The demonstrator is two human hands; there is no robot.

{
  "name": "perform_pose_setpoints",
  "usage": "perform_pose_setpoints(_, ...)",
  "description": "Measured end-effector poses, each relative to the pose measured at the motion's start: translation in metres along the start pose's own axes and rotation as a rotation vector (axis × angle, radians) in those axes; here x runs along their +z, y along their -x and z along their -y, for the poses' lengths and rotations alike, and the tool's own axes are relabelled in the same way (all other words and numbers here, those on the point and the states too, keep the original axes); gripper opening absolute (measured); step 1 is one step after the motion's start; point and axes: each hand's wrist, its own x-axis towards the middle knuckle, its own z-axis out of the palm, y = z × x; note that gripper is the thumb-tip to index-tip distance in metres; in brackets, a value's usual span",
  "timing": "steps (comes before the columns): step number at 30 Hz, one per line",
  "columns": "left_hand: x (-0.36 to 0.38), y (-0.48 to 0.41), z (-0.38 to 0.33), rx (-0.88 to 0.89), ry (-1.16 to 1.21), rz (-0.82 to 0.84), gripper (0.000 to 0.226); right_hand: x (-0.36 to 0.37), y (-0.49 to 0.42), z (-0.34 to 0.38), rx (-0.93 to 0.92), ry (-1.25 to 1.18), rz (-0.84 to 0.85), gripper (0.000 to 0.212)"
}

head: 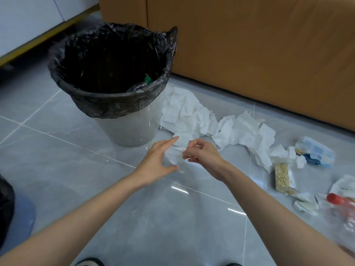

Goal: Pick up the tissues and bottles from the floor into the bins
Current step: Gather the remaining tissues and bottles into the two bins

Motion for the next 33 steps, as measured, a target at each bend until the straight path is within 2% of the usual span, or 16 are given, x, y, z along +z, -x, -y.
perform_pose_setpoints(4,0.003,0.01,-0.004,-0.089,0.103,0.023,0.035,0.0,0.003,-0.006,0.132,-0.147,0.136,0.026)
perform_pose_setpoints(7,0.003,0.013,0.003,-0.144,0.057,0.007,0.053,-0.001,0.01,-0.008,0.149,-0.104,0.113,0.019)
perform_pose_setpoints(9,0.0,0.016,0.006,-0.181,0.016,-0.031,0.042,-0.002,0.01,-0.01,0.107,0.032,0.026,0.015)
perform_pose_setpoints(12,-0.012,0.02,0.017,-0.232,0.05,-0.074,0.043,-0.005,-0.001,-0.014,0.022,0.293,-0.09,0.029)
perform_pose_setpoints(14,-0.021,0.022,0.021,-0.267,0.092,-0.104,0.039,-0.006,-0.013,-0.017,0.016,0.406,-0.089,0.039)
perform_pose_setpoints(17,-0.033,0.027,0.019,-0.293,0.163,-0.14,0.016,-0.002,-0.032,-0.022,0.109,0.489,-0.077,0.046)
perform_pose_setpoints(20,-0.039,0.03,0.019,-0.31,0.229,-0.158,0.021,0.009,-0.045,-0.024,0.189,0.457,-0.078,0.05)
perform_pose_setpoints(23,-0.043,0.032,0.022,-0.309,0.239,-0.159,0.025,0.017,-0.053,-0.025,0.235,0.302,-0.091,0.052)
perform_pose_setpoints(28,-0.047,0.034,0.021,-0.295,0.259,-0.168,0.031,0.022,-0.06,-0.029,0.217,0.216,-0.156,0.054)
perform_pose_setpoints(30,-0.047,0.037,0.02,-0.283,0.263,-0.166,0.032,0.023,-0.06,-0.032,0.206,0.14,-0.231,0.05)
perform_pose_setpoints(33,-0.047,0.042,0.02,-0.271,0.276,-0.173,0.028,0.026,-0.053,-0.032,0.105,0.163,-0.409,0.026)
